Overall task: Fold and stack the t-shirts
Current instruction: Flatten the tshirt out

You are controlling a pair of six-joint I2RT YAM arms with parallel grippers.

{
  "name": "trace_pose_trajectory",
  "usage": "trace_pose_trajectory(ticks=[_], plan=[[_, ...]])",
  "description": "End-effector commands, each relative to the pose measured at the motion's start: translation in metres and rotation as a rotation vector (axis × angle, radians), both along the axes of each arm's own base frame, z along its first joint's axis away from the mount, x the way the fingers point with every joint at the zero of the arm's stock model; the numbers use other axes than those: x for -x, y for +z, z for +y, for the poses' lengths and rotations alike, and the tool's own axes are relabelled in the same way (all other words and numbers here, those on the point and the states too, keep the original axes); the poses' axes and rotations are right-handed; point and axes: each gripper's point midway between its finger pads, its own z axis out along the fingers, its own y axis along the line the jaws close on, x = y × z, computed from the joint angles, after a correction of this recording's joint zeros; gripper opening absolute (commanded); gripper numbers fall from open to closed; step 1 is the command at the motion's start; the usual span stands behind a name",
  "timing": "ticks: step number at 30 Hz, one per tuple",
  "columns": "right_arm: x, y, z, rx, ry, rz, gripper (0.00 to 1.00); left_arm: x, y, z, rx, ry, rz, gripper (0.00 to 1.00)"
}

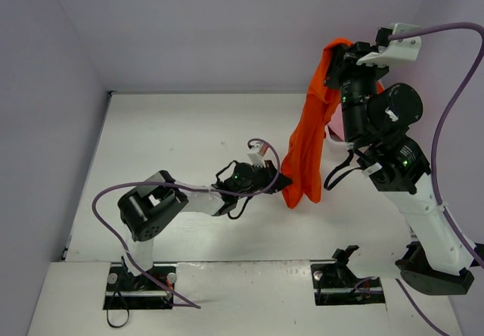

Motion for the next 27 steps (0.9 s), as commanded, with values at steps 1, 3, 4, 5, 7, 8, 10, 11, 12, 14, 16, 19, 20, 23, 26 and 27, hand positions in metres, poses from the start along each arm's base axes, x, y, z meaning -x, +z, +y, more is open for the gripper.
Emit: trace_pose_trajectory(ticks=[1, 3, 4, 5, 7, 8, 10, 11, 12, 14, 16, 19, 20, 23, 26, 27], plan=[[0.013, 0.031, -0.018, -0.086, -0.022, -0.093, 0.00, -0.008, 0.050, -0.009, 0.088, 0.008, -0.096, 0.00], [0.014, 0.031, -0.019, -0.083, -0.023, -0.092, 0.00, -0.007, 0.050, -0.006, 0.070, 0.014, -0.099, 0.00], [0.013, 0.030, -0.018, -0.081, -0.025, -0.091, 0.00, -0.009, 0.050, -0.004, 0.064, 0.024, -0.100, 0.00], [0.014, 0.031, -0.020, -0.084, -0.028, -0.093, 0.00, -0.010, 0.045, -0.001, 0.040, 0.029, -0.099, 0.00], [0.016, 0.032, -0.022, -0.083, -0.033, -0.094, 0.00, -0.014, 0.043, 0.009, -0.014, 0.064, -0.097, 0.00], [0.017, 0.032, -0.024, -0.083, -0.034, -0.095, 0.00, -0.017, 0.041, 0.015, -0.046, 0.084, -0.096, 0.00], [0.020, 0.031, -0.028, -0.083, -0.045, -0.093, 0.00, -0.025, 0.061, 0.031, -0.089, 0.149, -0.118, 0.00], [0.022, 0.032, -0.032, -0.085, -0.048, -0.096, 0.00, -0.033, 0.067, 0.053, -0.167, 0.223, -0.136, 0.00], [0.022, 0.030, -0.033, -0.085, -0.054, -0.092, 0.00, -0.037, 0.071, 0.064, -0.203, 0.257, -0.147, 0.00], [0.026, 0.030, -0.037, -0.089, -0.058, -0.094, 0.00, -0.047, 0.090, 0.098, -0.275, 0.348, -0.185, 0.00], [0.026, 0.027, -0.037, -0.085, -0.062, -0.089, 0.00, -0.052, 0.102, 0.118, -0.301, 0.392, -0.206, 0.00], [0.027, 0.023, -0.039, -0.083, -0.067, -0.083, 0.00, -0.057, 0.120, 0.156, -0.326, 0.470, -0.225, 0.00], [0.027, 0.022, -0.040, -0.084, -0.067, -0.080, 0.00, -0.056, 0.118, 0.167, -0.358, 0.485, -0.226, 0.00], [0.028, 0.016, -0.041, -0.079, -0.065, -0.070, 0.00, -0.053, 0.143, 0.203, -0.372, 0.566, -0.271, 0.00], [0.030, 0.011, -0.043, -0.073, -0.064, -0.054, 0.00, -0.053, 0.156, 0.236, -0.407, 0.645, -0.284, 0.00], [0.030, 0.010, -0.043, -0.076, -0.062, -0.049, 0.00, -0.053, 0.159, 0.245, -0.415, 0.663, -0.282, 0.00]])
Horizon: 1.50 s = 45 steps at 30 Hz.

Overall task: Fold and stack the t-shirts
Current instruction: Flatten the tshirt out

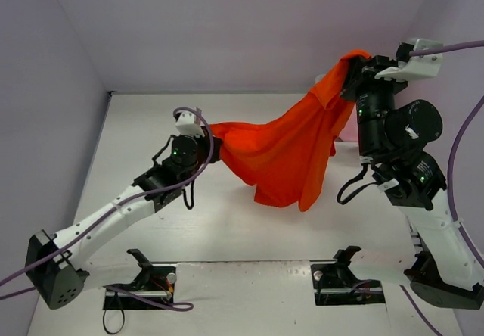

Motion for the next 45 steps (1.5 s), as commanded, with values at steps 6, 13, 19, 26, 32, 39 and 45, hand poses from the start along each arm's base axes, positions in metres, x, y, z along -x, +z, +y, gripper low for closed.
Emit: trace_pose_trajectory(ticks=[6, 13, 19, 26, 32, 39, 45], plan=[[0.016, 0.006, -0.017, -0.070, -0.002, -0.029, 0.00, 0.006, 0.055, 0.089, -0.067, 0.205, -0.099, 0.00], [0.022, -0.015, -0.022, -0.053, 0.006, 0.023, 0.00, 0.014, 0.100, 0.130, -0.129, 0.296, -0.158, 0.00], [0.029, -0.031, -0.024, -0.041, 0.032, 0.062, 0.00, 0.021, 0.138, 0.148, -0.149, 0.341, -0.211, 0.00], [0.038, -0.036, -0.030, -0.066, 0.048, 0.073, 0.00, 0.040, 0.168, 0.170, -0.133, 0.397, -0.265, 0.00], [0.046, -0.026, -0.029, -0.108, 0.094, 0.050, 0.00, 0.059, 0.185, 0.184, -0.109, 0.408, -0.300, 0.00], [0.052, 0.005, -0.011, -0.141, 0.215, 0.000, 0.00, 0.076, 0.206, 0.194, -0.119, 0.396, -0.328, 0.00], [0.075, 0.019, -0.021, -0.192, 0.276, -0.052, 0.00, 0.107, 0.232, 0.201, -0.053, 0.340, -0.418, 0.00]])
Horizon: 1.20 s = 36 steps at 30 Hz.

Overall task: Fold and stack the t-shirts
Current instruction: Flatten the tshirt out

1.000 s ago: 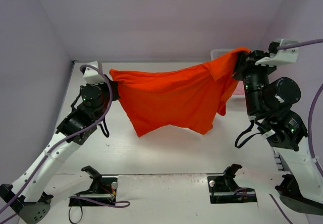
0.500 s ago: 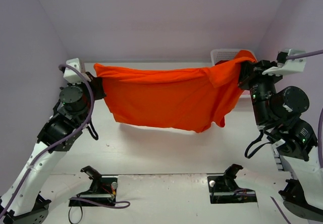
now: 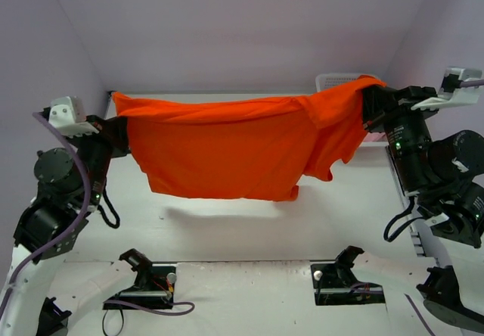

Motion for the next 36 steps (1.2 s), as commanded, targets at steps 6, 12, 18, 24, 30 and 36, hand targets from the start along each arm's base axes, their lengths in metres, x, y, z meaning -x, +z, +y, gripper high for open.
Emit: trace_pose_trajectory(ticks=[6, 12, 18, 24, 30, 36], plan=[[0.041, 0.037, -0.012, -0.141, 0.134, -0.111, 0.00, 0.046, 0.041, 0.015, 0.079, -0.076, -0.129, 0.00], [0.054, 0.022, -0.017, -0.121, 0.171, -0.082, 0.00, 0.070, 0.039, 0.025, 0.105, -0.102, -0.139, 0.00], [0.056, 0.013, -0.031, -0.049, 0.108, -0.080, 0.00, 0.071, 0.026, 0.023, 0.117, -0.114, -0.109, 0.00], [0.029, -0.010, -0.029, 0.015, 0.072, 0.001, 0.00, 0.051, 0.004, 0.007, 0.112, -0.125, -0.054, 0.00], [-0.019, -0.062, -0.015, 0.057, 0.070, 0.161, 0.00, 0.023, -0.027, -0.007, 0.101, -0.102, 0.018, 0.00], [-0.032, -0.087, -0.012, 0.082, 0.068, 0.214, 0.00, 0.003, -0.057, -0.032, 0.112, -0.148, 0.067, 0.00]])
